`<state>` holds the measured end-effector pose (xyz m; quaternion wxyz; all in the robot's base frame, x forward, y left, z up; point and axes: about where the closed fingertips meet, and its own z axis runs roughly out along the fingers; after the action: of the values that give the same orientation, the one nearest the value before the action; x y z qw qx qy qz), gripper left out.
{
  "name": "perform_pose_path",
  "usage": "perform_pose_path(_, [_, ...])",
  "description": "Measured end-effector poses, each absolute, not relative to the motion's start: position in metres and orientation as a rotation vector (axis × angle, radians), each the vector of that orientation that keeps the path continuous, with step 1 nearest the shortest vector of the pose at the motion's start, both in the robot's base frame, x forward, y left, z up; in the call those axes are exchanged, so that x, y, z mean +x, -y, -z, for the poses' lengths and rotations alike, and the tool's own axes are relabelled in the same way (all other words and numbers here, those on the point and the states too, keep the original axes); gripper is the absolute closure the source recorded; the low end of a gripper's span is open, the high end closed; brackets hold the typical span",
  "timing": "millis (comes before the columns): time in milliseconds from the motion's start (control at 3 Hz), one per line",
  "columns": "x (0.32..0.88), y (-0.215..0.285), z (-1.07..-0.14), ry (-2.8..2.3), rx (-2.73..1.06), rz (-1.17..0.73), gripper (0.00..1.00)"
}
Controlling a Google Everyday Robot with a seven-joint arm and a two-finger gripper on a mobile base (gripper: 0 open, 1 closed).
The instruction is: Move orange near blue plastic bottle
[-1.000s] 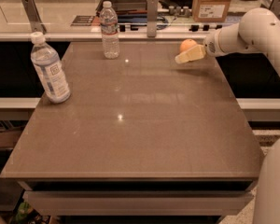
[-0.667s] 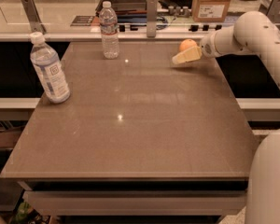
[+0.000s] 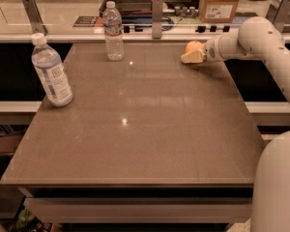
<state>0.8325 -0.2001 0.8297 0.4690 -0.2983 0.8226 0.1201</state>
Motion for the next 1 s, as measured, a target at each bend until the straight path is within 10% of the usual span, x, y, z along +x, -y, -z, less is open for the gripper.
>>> perform_pose_path(1000, [0.8342, 0.1918, -0.822, -2.023, -0.741, -0.307, 1.0])
